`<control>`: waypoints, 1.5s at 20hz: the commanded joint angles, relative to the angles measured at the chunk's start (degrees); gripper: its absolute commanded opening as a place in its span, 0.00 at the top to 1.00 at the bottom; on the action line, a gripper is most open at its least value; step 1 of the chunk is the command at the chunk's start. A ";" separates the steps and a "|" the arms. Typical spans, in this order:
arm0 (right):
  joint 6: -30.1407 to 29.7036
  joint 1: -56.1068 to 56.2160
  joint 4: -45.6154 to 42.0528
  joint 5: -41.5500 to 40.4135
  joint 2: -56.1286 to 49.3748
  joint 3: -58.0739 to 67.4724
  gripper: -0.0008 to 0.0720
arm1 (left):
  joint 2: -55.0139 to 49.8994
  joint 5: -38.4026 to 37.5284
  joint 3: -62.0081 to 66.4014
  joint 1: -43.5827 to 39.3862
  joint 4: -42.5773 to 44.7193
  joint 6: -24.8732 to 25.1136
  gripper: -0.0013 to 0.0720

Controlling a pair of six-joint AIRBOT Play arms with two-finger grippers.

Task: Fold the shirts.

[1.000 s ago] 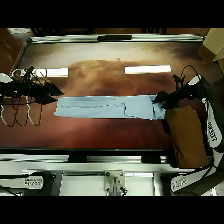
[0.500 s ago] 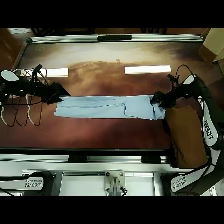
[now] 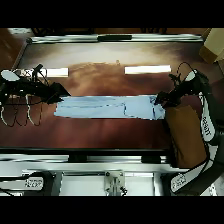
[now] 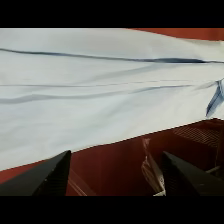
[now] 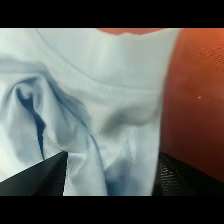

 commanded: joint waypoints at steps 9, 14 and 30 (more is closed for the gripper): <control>-1.92 1.09 21.59 2.51 -5.38 0.28 0.07 | 0.07 -0.90 0.11 -0.04 -0.02 -0.02 0.09; -1.40 6.08 19.02 2.49 -5.18 0.31 0.83 | 0.04 -0.66 0.09 -0.42 -1.29 -0.17 0.20; 14.14 6.54 15.85 21.09 28.87 0.31 0.90 | -15.91 29.83 0.00 -40.59 -27.85 3.80 0.93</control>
